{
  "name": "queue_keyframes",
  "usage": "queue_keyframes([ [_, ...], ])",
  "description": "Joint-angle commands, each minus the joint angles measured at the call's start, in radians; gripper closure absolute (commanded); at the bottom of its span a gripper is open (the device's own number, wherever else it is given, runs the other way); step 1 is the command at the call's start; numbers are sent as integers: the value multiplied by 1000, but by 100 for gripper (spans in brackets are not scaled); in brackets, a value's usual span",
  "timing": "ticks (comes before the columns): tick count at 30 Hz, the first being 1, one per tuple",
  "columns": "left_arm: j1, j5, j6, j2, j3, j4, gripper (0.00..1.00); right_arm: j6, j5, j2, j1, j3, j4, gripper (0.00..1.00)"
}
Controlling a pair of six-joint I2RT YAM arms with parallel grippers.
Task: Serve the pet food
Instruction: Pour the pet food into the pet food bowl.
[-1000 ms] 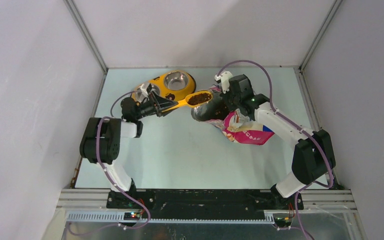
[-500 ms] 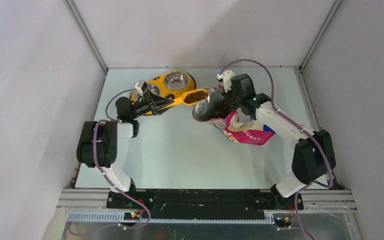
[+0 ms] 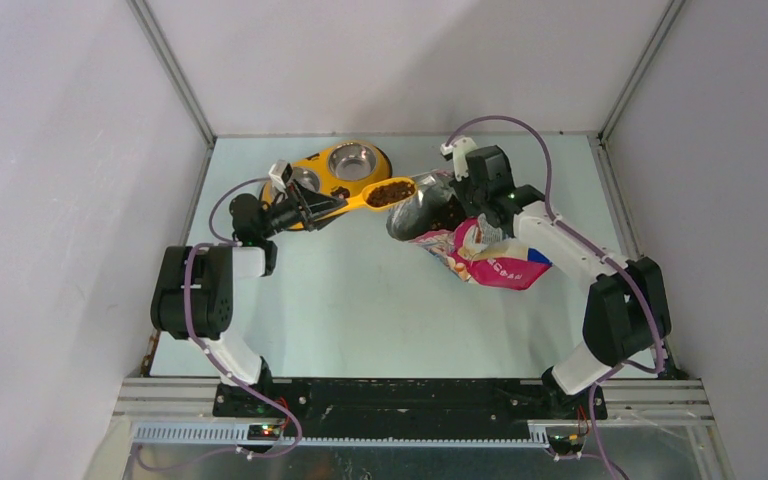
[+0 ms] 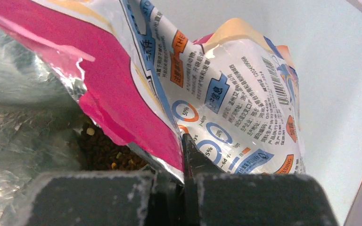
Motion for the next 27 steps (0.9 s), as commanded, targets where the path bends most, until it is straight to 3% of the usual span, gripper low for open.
queue_keyframes([
  [1,8,-10,2,-39,-4,76,100,-1,110,47,-41,19,-2,100],
  [16,9,-12,-91,-35,6,194,100,3,115,85,-52,35,-12,100],
  [27,99,-33,-37,-28,1,110,100,7,104,82,-52,35,-20,100],
])
